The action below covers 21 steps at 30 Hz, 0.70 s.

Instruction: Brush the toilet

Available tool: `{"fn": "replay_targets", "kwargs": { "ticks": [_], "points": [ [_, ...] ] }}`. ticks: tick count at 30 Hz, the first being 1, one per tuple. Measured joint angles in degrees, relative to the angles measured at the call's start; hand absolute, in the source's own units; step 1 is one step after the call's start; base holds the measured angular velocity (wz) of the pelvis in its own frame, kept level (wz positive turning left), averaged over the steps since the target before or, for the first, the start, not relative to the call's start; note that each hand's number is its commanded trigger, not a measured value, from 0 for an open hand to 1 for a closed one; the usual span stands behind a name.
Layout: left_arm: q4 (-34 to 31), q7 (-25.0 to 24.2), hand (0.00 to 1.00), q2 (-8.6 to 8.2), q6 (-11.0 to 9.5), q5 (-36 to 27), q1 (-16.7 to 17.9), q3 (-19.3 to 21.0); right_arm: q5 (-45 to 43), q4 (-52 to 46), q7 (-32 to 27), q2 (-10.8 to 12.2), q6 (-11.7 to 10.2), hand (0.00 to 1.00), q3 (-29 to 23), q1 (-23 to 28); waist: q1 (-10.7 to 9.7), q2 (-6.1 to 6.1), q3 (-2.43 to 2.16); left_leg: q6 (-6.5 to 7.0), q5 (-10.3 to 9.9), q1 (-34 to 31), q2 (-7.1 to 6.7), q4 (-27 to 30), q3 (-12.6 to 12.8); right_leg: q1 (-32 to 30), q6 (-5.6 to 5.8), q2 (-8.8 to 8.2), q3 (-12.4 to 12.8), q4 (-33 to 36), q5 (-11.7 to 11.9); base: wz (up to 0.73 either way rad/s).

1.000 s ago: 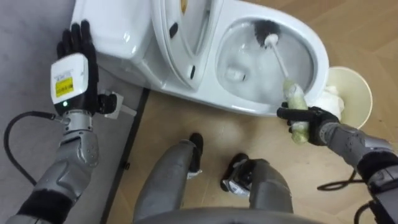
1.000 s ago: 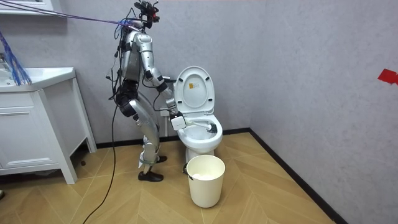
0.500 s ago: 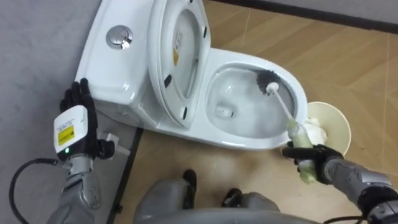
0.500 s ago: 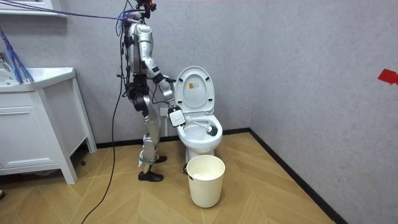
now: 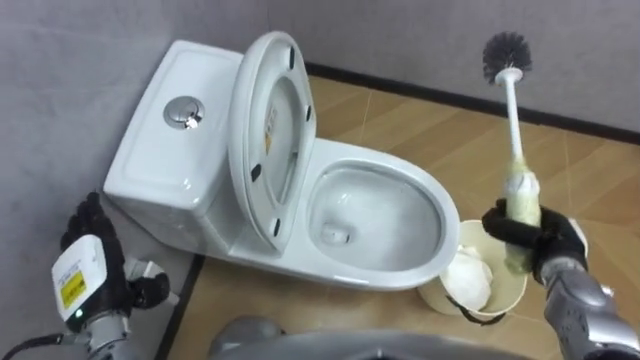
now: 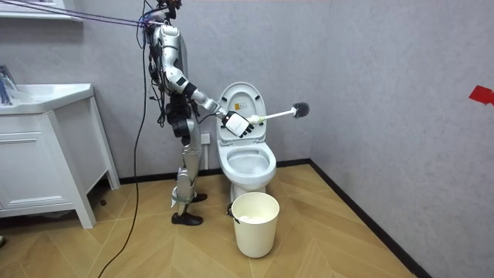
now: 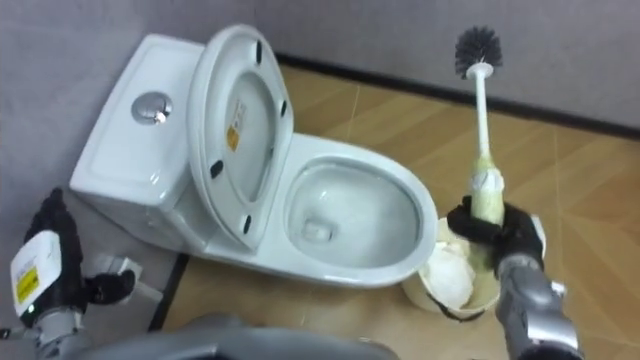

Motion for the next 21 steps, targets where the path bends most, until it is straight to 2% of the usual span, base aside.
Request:
{"fn": "replay_targets", "kwargs": {
  "ticks": [2, 6, 9, 11, 14, 16, 18, 19, 20, 21],
  "points": [
    [3.2, -0.6, 0.0, -0.88, -0.2, -3.8, 1.4, 0.6, -1.6, 0.0, -0.2, 0.1, -0.6, 1.0, -0.2, 0.2, -0.1, -0.04, 0.05, -0.28, -0.3, 0.8, 0.13, -0.2, 0.4, 0.7, -0.21, 0.26, 0.3, -0.4, 0.0, -0.13],
    [12.8, -3.1, 0.0, -2.03, 0.0, -11.1, 1.1, 1.2, -3.0, 0.0, -1.7, 0.8, -0.8, 1.0, -1.7, 1.3, -0.1, 0.09, 0.17, -0.42, -0.5, 2.1, 0.09, -1.2, 0.8, 1.4, -0.16, 0.22, 0.9, -0.6, -0.2, -0.09],
    [19.2, -7.3, 0.0, -2.45, 1.7, -15.2, 0.7, 1.8, -4.2, -0.3, -2.1, 1.2, -0.8, 1.0, -1.7, 3.3, -0.1, 0.63, 0.27, -0.51, -1.4, 3.4, 0.32, -1.2, 2.0, 2.1, -0.05, 0.3, 2.3, -0.6, -0.6, -0.21],
    [23.8, -10.5, 0.0, -2.97, 3.4, -18.0, -0.2, 3.7, -4.9, -0.4, -2.3, 2.0, -0.8, 1.0, -1.7, 4.1, -0.3, 0.86, 0.28, -0.59, -1.5, 3.9, 0.5, -1.7, 3.0, 2.1, -0.06, 0.52, 3.4, -1.2, -0.6, -0.22],
    [26.1, -14.7, 0.0, -3.2, 5.8, -20.5, -2.1, 5.6, -5.0, -0.4, -2.9, 3.0, -0.8, 1.0, -1.7, 4.4, -1.6, 1.14, 0.33, -0.61, -1.8, 4.0, 0.91, -1.8, 3.3, 2.3, -0.06, 0.59, 3.6, -1.5, -0.6, -0.06],
    [26.2, -16.1, 0.0, -3.26, 6.7, -21.3, -3.2, 6.1, -5.0, -0.2, -3.3, 3.6, -0.8, 1.0, -1.7, 4.7, -2.3, 1.22, 0.32, -0.62, -1.8, 4.4, 0.91, -2.1, 3.6, 2.4, -0.06, 0.56, 3.8, -1.6, -0.6, -0.07],
    [26.3, -16.9, 0.0, -3.26, 7.6, -21.3, -4.5, 6.3, -5.0, 1.7, -3.6, 4.3, -0.8, 1.0, -1.7, 4.6, -2.9, 1.61, 0.51, -0.62, -1.8, 5.3, 0.88, -2.8, 3.8, 3.0, -0.04, 0.58, 4.2, -1.6, -0.6, -0.1],
    [26.4, -17.4, 0.0, -3.28, 7.9, -21.2, -5.7, 6.3, -5.0, 3.6, -3.7, 4.9, -0.8, 1.0, -1.6, 4.6, -3.1, 1.34, 0.34, -0.62, -1.8, 5.6, 0.89, -3.0, 4.0, 3.1, -0.04, 0.63, 4.6, -1.5, -0.6, -0.15],
    [26.4, -18.1, 0.0, -3.41, 8.0, -21.0, -6.5, 6.3, -5.0, 5.4, -3.6, 5.3, -0.7, 1.0, -1.6, 4.8, -3.2, 1.51, 0.45, -0.63, -1.8, 5.8, 0.93, -3.0, 4.5, 3.1, -0.03, 0.67, 5.2, -1.6, -0.6, -0.17],
    [26.4, -18.5, 0.0, -3.51, 8.1, -20.9, -6.9, 6.3, -4.9, 6.2, -3.5, 5.6, -0.6, 1.0, -1.7, 5.1, -3.4, 1.39, 0.36, -0.65, -1.8, 5.8, 0.91, -3.0, 4.5, 3.1, -0.01, 0.65, 5.3, -1.8, -0.6, -0.11]
  ]
}}
